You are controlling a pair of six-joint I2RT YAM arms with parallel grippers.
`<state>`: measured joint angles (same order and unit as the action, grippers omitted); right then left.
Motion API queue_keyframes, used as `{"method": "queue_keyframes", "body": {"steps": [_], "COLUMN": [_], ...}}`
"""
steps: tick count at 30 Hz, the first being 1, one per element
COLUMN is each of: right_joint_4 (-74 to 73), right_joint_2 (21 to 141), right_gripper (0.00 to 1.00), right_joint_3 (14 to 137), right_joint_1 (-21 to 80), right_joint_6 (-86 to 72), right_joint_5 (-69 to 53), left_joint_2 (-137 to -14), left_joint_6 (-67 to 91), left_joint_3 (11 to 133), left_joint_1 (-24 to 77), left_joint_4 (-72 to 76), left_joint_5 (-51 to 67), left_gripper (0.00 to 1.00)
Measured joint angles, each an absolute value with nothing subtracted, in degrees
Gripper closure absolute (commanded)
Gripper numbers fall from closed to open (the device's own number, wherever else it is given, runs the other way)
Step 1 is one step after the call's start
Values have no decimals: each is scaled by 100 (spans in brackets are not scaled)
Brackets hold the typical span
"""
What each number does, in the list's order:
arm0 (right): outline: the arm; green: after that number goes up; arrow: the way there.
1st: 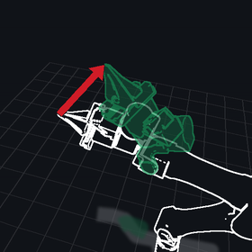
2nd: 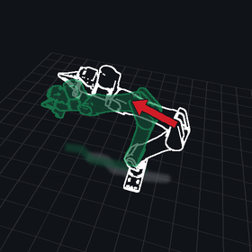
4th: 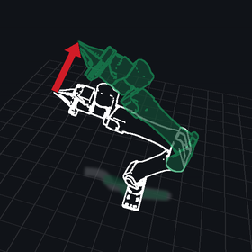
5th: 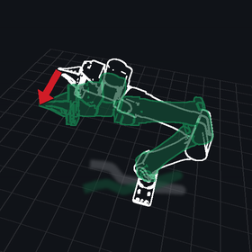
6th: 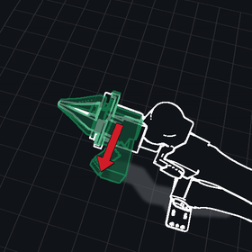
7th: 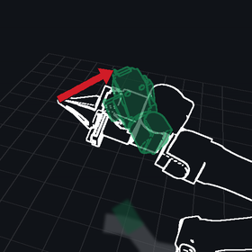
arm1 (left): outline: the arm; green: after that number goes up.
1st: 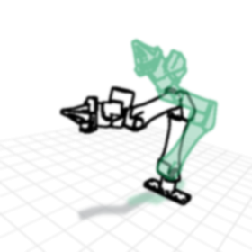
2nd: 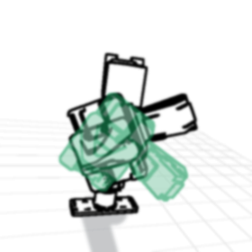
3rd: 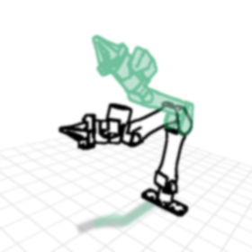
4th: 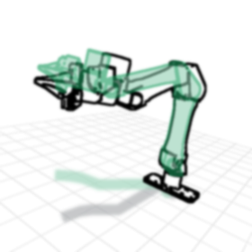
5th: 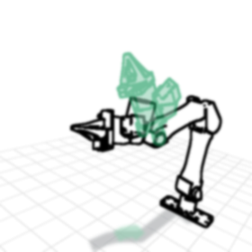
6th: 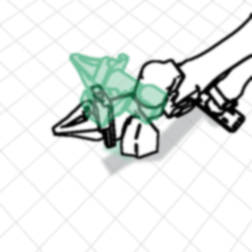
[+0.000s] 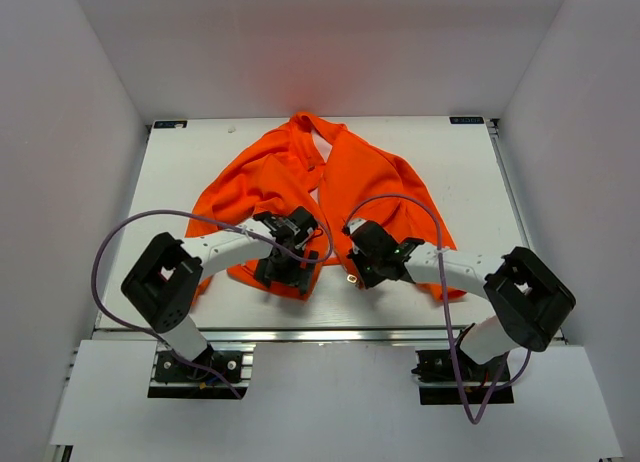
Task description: Zip up the jacket
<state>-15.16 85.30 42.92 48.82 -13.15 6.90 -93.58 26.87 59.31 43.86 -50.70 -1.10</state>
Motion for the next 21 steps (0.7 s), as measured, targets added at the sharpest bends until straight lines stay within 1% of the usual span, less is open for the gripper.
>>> {"method": "queue_keyframes", "body": {"steps": [5, 9, 14, 21], "right_joint_4": [-1457, -1352, -1284, -1181], "right_joint_2": [8464, 8350, 8173, 8023], "right_gripper": [100, 100, 100, 100], "right_joint_3": [4209, 4069, 3887, 3723], "right_joint_1": [4882, 4882, 4882, 4884], "right_joint_6": [-1570, -1752, -1907, -2062], "right_joint_5": [685, 650, 598, 576], "left_joint_2": [-9583, -9743, -9732, -9861], "left_joint_6": [3050, 3420, 3667, 3728], "left_joint_3": [5841, 5723, 5688, 5841], "left_joint_1": [4591, 4600, 4600, 4729], "left_joint_4": [-4995, -4915, -4866, -4930], "left_joint_5": [-123, -152, -130, -128], "left_gripper": [14, 19, 21, 20]}}
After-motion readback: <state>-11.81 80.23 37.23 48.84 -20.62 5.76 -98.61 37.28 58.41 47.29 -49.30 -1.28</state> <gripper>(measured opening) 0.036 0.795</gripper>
